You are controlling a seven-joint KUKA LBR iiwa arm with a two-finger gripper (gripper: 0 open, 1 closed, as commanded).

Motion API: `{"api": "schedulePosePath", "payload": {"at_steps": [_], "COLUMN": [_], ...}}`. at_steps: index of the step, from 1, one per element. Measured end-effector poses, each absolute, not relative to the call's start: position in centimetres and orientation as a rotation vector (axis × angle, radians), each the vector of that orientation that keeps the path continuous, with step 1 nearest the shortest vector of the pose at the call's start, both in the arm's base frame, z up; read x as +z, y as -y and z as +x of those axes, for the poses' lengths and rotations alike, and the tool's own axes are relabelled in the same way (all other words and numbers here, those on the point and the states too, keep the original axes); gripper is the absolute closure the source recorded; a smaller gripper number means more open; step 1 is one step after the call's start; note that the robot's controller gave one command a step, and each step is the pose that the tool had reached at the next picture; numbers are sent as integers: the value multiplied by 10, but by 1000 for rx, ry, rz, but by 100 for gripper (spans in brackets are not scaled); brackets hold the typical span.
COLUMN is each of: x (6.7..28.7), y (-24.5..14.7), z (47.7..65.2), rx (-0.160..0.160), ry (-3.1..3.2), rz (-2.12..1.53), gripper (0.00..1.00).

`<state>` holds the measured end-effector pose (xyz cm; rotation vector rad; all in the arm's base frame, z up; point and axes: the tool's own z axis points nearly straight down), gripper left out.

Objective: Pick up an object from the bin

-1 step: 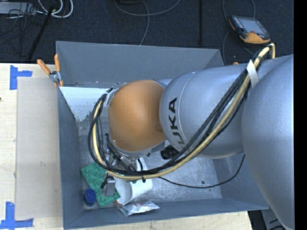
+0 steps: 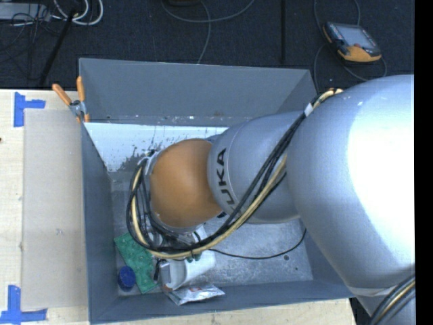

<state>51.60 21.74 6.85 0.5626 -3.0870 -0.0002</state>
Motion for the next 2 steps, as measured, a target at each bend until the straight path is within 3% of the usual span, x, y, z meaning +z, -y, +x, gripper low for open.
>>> {"api": "schedulePosePath", "payload": {"at_steps": [1,2], "x": [74,232], "y": [-217,-225], "z": [518,521], "rx": [0,-3], "ry": [3091,3091], "rz": [556,609], "gripper": [100,100]}}
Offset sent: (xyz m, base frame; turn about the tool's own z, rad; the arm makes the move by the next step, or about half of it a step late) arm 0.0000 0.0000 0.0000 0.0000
